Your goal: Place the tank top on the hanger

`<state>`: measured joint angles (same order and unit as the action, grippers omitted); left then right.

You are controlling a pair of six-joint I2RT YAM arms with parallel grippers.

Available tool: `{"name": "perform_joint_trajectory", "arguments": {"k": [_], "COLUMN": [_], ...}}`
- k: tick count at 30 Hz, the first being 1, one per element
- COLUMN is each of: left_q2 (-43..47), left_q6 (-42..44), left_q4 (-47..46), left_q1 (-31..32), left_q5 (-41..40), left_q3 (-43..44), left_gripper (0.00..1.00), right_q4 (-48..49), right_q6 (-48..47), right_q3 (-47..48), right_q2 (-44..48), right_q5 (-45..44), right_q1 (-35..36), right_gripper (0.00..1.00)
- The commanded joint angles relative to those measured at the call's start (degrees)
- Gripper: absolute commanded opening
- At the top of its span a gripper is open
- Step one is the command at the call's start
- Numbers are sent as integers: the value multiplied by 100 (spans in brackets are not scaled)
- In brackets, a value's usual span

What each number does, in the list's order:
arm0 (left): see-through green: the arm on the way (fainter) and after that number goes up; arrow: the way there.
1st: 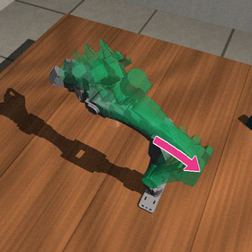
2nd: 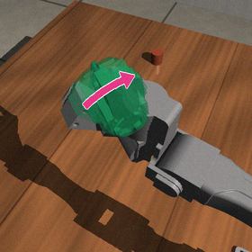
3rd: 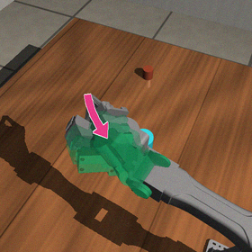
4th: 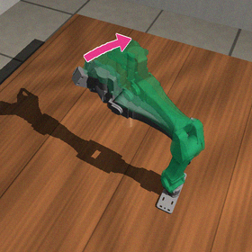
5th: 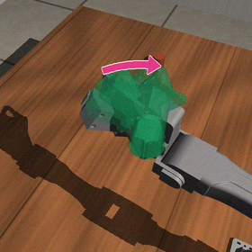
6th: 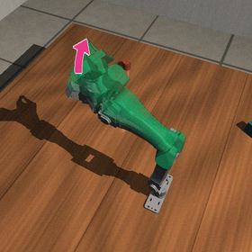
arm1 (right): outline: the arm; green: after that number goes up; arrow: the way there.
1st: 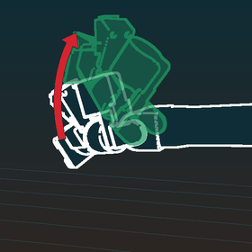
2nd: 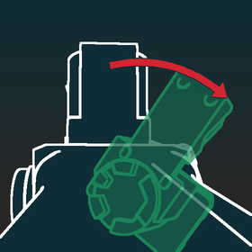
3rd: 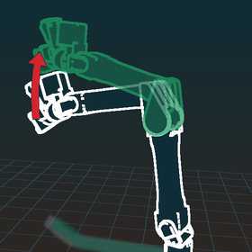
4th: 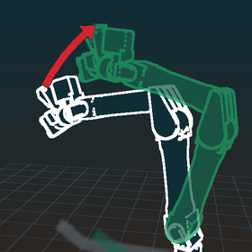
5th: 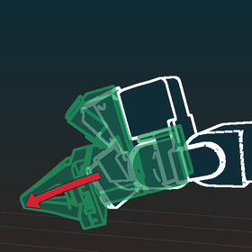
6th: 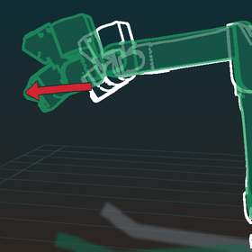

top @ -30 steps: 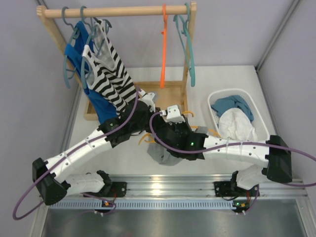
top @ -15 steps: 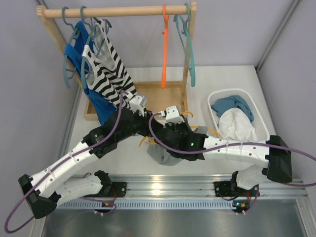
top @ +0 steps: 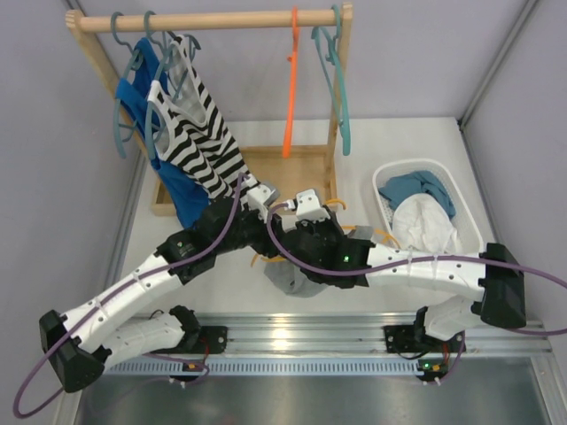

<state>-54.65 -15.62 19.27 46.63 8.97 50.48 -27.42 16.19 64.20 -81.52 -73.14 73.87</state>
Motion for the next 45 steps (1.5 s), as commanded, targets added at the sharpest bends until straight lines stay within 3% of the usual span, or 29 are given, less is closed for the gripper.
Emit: {"name": "perform_joint_trajectory", "arguments": {"k": [1, 9, 18, 28, 32, 39, 41, 45], "left_q2": [-45, -423, -336, -204, -195, -73, 24, 358], "left_q6": [410, 454, 94, -134, -266, -521, -618, -706], "left_q4": [-362, -467, -1267, -1837, -2164, -2787, -2972, -3446], "left_q1": [-162, -251, -251, -242, -225, -102, -40, 109], "left_q5": [438, 711, 948, 1106, 1168, 958, 809, 439], "left_q3": [41, 6, -556, -961, -1145, -1575, -1803, -2182], "left_gripper": [56, 55, 52, 36, 0, 0, 0, 0], "right_q4": [219, 246, 316, 378, 334, 264, 255, 272], "right_q6": [-115, -195, -485, -669, -687, -731, -722, -722], "right_q3": [233, 215, 277, 426, 531, 760, 795, 900], "right_q2": [268, 303, 241, 119, 22, -31, -31, -5], "right_q5": [-33, 37, 151, 195, 230, 301, 318, 502], "right_q1": [111, 111, 111, 111, 111, 111, 119, 111], "right_gripper": [0, 0, 0, 0, 0, 0, 2, 22]}}
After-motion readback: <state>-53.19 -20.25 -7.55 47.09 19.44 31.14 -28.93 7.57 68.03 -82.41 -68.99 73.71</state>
